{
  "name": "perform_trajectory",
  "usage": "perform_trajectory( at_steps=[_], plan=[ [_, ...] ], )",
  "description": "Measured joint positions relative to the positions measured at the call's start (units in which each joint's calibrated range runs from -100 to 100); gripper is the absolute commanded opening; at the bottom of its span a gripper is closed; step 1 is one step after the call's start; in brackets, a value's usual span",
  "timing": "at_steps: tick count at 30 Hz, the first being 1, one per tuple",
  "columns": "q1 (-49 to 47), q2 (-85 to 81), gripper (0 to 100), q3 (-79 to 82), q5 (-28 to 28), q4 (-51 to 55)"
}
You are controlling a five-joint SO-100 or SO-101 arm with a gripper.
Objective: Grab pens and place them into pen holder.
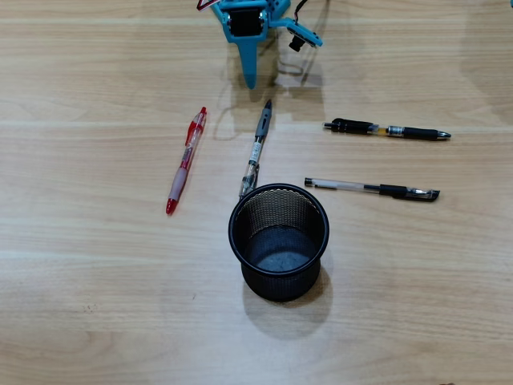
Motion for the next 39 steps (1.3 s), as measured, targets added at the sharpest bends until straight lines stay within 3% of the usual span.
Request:
perform_trajectory(
  at_steps=[39],
  plan=[
    [1.33, 0.0, 2, 0.0, 0.0, -0.35]
  ],
)
